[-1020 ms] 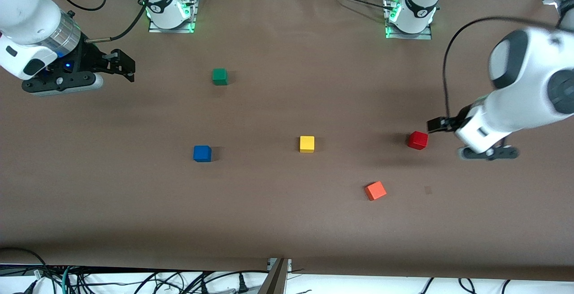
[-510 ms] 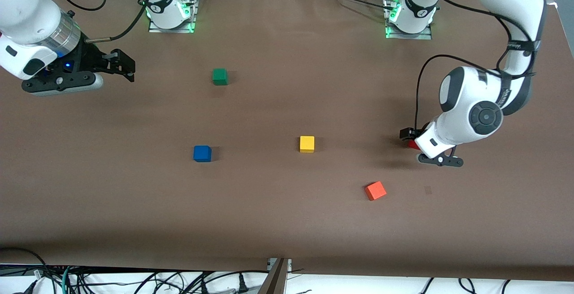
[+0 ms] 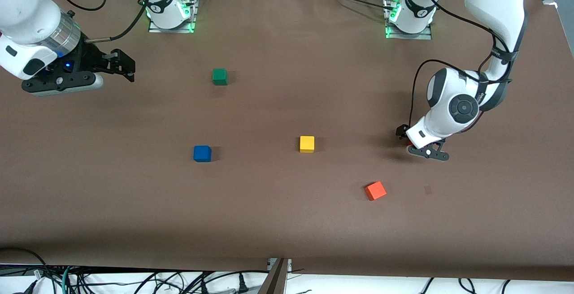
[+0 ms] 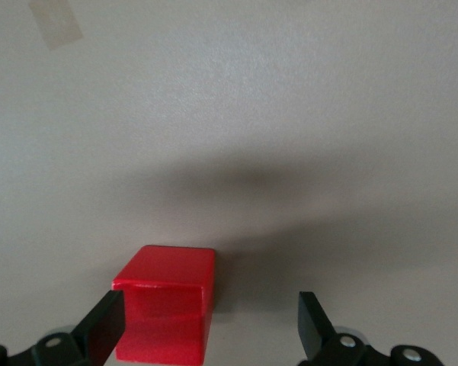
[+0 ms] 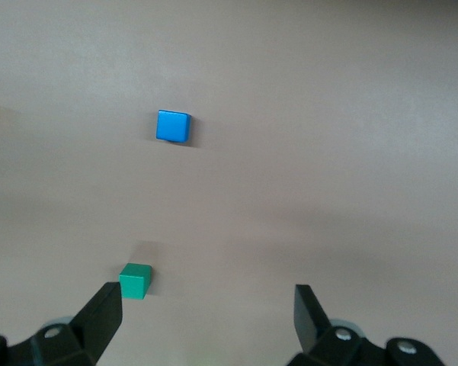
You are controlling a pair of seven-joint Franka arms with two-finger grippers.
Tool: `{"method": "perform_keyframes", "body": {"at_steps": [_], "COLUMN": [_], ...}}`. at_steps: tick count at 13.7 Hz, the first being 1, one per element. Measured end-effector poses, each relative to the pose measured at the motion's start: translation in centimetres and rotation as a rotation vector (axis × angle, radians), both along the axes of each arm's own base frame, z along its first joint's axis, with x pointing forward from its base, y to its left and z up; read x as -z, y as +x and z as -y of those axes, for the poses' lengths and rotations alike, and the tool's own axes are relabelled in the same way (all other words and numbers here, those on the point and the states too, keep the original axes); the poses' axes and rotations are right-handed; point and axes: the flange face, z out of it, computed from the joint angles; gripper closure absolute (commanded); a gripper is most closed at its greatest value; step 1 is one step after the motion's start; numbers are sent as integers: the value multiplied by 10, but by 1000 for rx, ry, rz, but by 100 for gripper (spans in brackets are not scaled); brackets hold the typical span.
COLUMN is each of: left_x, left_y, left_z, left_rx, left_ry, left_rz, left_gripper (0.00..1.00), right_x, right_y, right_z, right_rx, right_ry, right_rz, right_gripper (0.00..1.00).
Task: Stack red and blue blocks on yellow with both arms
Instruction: 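Lower the open left gripper over the red cube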
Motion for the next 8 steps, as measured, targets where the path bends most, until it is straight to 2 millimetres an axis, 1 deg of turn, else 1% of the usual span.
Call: {"method": "perform_keyframes", "body": {"at_steps": [3,8], "left_x": [3,6], "left_y": [-1,-3], "left_z": [-4,-20], "left_rx": [32,65], "left_ry": [-2,-4], "left_rz": [10,8], "left_gripper": [0,0], "right_x": [0,0], "right_y": [0,0], "right_z": [0,-2], "right_rx": [0,-4], "right_ry": [0,0], "right_rz": [0,0], "right_gripper": [0,0]}}
